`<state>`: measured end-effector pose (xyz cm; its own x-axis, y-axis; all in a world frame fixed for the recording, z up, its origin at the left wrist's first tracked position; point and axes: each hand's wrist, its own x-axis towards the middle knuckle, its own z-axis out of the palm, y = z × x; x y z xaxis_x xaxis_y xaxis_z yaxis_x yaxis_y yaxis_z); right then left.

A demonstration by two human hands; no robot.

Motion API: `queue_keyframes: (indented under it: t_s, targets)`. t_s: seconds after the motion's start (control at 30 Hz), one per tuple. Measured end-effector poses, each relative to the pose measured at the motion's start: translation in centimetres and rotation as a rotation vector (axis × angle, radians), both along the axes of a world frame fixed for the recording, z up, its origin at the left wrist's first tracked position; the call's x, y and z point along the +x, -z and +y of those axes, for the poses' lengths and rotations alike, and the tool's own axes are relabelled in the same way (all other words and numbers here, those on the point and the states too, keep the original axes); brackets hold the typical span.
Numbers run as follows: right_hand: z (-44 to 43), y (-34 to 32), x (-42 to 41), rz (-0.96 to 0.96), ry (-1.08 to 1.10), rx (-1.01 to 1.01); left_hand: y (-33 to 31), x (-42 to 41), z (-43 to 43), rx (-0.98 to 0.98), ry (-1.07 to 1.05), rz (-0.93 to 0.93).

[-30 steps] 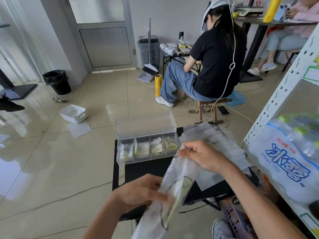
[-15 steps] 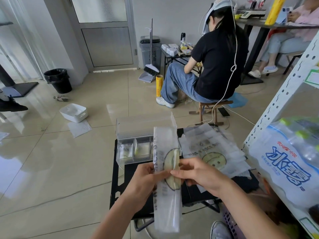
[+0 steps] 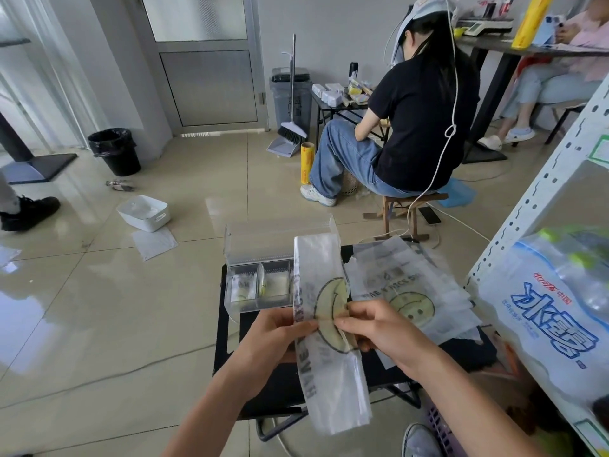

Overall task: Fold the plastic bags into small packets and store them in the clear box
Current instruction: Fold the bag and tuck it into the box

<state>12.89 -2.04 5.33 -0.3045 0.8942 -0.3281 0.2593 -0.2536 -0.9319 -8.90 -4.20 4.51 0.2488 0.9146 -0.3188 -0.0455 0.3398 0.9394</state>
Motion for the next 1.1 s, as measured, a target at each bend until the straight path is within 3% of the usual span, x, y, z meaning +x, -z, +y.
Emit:
queue_keyframes:
  t_s: [0.17,0.37,0.47,0.53,0.63,0.9,1.0,1.1]
  targets:
    - [0.1,0.3,-0.4,0.137,0.071,-0.037,-0.4,-0.3,0.2,0.026,-0.087,-0.042]
    - [0.1,0.5,-1.5,0.574,0.134,-0.251,-0.4,0.2,0.0,0.133,-0.089,-0.094]
    - [0.1,0.3,-1.8,0.569,0.109,-0.235,-0.9,-0.1,0.1,0.176,-0.074,-0.067]
    - [0.1,0.2,-1.7,0.588,0.097,-0.210,-1.3,-0.1,-0.1,0.162,-0.087,-0.200]
    - [0.3,0.3,-1.5,0.574,0.093,-0.133,-1.3,0.2,-0.4,-0.021,-0.101,-0.365]
    - [0.7,0.7,-0.8,0.352,0.079,0.079,-0.8,0.2,-1.1,-0.110,0.182,-0.047]
    - [0.6,0.2,-1.0,0.331,0.050,0.098,-0.3,0.5,-1.3,-0.054,0.152,-0.004]
    - [0.6,-0.1,-0.7,0.436,0.064,-0.040,-0.3,0.2,-1.2,0.005,0.047,0.053]
